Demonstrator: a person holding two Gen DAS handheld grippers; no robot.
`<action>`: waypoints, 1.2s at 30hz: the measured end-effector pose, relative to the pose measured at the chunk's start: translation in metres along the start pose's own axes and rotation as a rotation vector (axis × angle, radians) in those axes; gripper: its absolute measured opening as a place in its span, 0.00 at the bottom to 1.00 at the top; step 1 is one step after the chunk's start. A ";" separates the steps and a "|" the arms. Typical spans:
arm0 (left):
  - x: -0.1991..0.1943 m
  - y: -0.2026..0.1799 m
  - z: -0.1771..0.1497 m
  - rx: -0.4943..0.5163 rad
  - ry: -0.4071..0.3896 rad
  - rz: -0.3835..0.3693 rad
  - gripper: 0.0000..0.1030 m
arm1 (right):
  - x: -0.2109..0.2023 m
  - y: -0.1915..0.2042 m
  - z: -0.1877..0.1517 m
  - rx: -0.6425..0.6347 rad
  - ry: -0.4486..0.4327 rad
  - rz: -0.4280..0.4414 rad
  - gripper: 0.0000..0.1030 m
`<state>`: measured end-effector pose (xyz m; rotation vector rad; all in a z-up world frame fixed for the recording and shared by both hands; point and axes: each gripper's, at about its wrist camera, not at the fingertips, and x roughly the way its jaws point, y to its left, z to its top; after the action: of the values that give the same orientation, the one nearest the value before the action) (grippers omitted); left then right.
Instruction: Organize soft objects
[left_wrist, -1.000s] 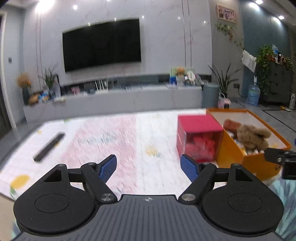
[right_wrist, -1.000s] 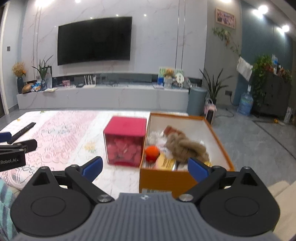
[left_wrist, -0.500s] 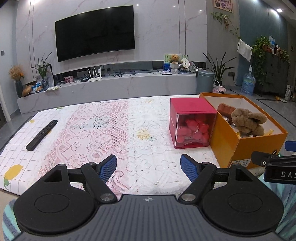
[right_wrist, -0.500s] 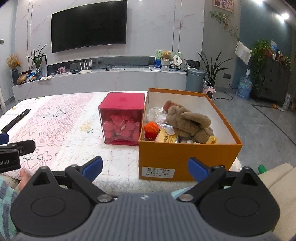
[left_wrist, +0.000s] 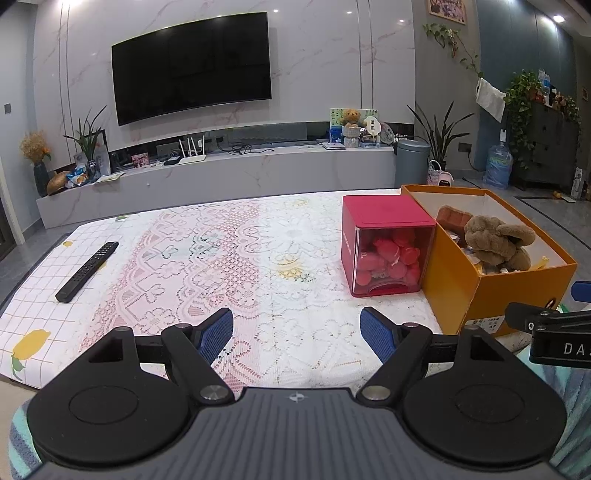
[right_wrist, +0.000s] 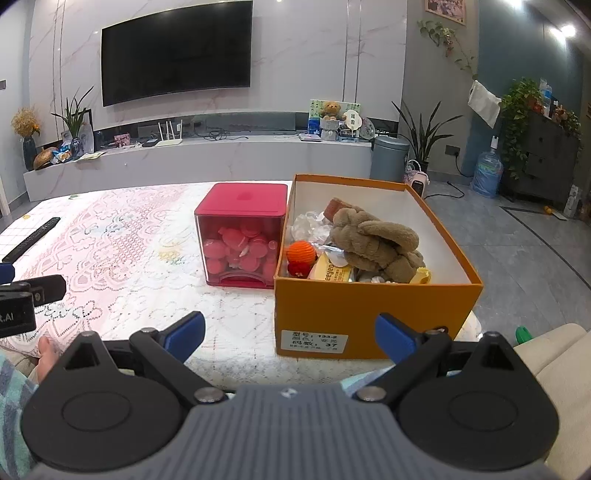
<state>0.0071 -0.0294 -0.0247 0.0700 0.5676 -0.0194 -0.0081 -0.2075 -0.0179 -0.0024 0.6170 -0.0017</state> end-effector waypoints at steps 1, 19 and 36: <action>0.000 0.000 0.000 0.000 0.001 -0.001 0.89 | 0.000 0.000 0.000 -0.001 -0.001 0.001 0.94; -0.003 -0.002 0.000 0.001 0.008 -0.006 0.89 | 0.000 0.000 0.000 -0.006 0.001 0.002 0.94; -0.003 -0.001 0.001 0.001 0.010 -0.006 0.89 | 0.002 0.005 0.000 -0.023 0.009 0.011 0.94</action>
<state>0.0047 -0.0306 -0.0226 0.0690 0.5777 -0.0251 -0.0068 -0.2026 -0.0189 -0.0215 0.6260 0.0157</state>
